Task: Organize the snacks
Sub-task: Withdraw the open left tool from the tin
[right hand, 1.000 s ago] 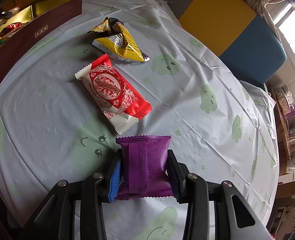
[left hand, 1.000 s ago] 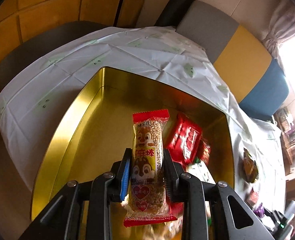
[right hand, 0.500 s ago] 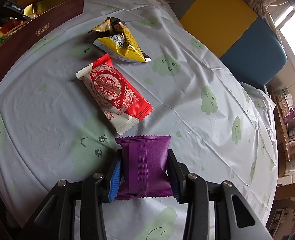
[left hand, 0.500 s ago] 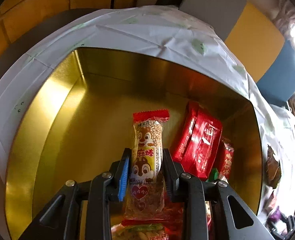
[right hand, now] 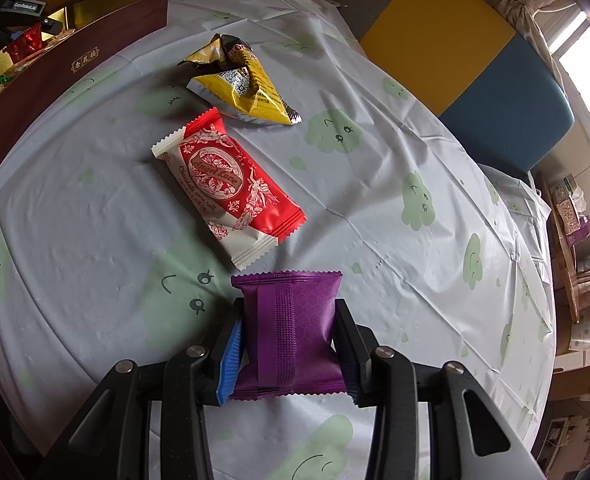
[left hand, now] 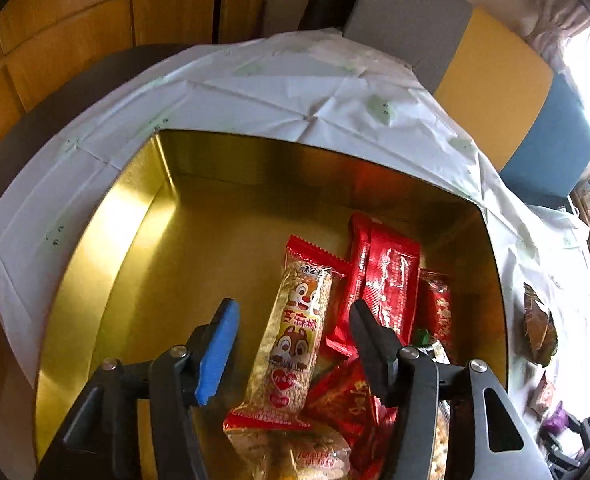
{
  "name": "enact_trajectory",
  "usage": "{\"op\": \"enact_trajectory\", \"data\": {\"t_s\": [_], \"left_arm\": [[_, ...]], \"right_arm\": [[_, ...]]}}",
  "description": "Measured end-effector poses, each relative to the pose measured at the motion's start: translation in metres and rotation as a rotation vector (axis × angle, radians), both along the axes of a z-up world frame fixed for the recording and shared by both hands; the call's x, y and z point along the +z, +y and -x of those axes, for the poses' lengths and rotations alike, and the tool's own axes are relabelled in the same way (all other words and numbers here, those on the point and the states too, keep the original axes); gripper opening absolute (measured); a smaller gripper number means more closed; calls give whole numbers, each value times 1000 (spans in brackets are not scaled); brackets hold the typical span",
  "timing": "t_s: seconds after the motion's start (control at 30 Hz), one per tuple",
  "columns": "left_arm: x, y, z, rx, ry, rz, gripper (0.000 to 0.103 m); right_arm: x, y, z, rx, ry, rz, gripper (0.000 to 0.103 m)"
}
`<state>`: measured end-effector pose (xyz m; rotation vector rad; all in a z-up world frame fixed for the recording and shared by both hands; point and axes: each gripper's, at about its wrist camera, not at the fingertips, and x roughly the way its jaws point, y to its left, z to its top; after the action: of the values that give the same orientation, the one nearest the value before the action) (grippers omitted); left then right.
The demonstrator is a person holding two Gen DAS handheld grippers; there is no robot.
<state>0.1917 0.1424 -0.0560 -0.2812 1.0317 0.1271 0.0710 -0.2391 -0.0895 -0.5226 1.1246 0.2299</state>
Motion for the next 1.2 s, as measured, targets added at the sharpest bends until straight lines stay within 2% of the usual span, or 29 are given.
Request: {"op": "enact_trajectory", "data": {"t_s": [0.4,0.63,0.87,1.2], "left_arm": [[22,-4,46,-2,-70,-46,59],[35,-15,78,-43,-113,-65,59],[35,-28,107,-79,-124,-69,59],[29,-26,136,-57,-123,-70,59]], "right_arm": [[0,0,0,-1,-2,1,42],[0,0,0,-2,-2,0,42],[0,0,0,-3,-3,0,41],[0,-5,-2,-50,19,-46,41]]}}
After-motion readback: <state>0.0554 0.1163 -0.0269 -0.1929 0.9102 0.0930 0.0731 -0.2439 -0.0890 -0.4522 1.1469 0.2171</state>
